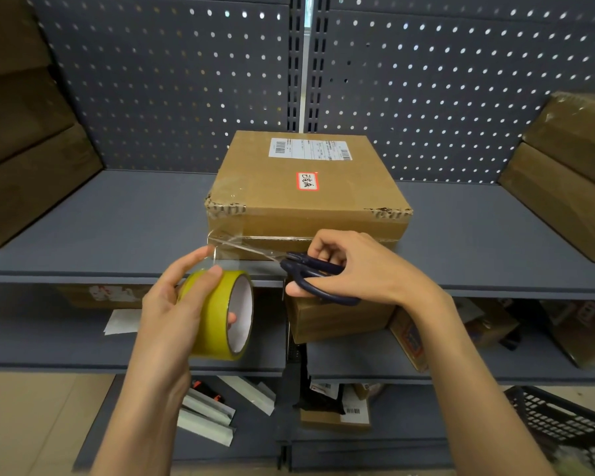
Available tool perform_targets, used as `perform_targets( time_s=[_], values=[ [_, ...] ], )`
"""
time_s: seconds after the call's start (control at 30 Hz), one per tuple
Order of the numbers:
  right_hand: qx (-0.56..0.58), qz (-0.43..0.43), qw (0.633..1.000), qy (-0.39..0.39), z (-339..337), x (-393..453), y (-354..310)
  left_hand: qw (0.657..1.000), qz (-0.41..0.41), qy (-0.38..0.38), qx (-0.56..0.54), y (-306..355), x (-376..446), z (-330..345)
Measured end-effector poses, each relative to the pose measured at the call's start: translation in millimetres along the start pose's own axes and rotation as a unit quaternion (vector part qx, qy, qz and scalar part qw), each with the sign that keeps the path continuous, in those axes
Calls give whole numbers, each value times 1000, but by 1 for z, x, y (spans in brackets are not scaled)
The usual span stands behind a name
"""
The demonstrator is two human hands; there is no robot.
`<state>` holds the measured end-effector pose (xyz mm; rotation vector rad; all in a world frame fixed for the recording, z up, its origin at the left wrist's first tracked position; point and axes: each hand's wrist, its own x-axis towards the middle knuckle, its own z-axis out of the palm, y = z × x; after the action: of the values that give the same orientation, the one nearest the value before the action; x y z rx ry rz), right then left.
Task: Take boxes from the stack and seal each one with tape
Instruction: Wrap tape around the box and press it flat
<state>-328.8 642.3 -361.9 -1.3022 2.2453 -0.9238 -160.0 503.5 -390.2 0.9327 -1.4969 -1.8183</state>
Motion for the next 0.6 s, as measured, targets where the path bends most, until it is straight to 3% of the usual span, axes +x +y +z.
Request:
perform_targets(
  time_s=[0.6],
  values=[
    [17,-15,1000,-7,2,8,-2,1000,0,-3,0,0,1,0]
  ],
)
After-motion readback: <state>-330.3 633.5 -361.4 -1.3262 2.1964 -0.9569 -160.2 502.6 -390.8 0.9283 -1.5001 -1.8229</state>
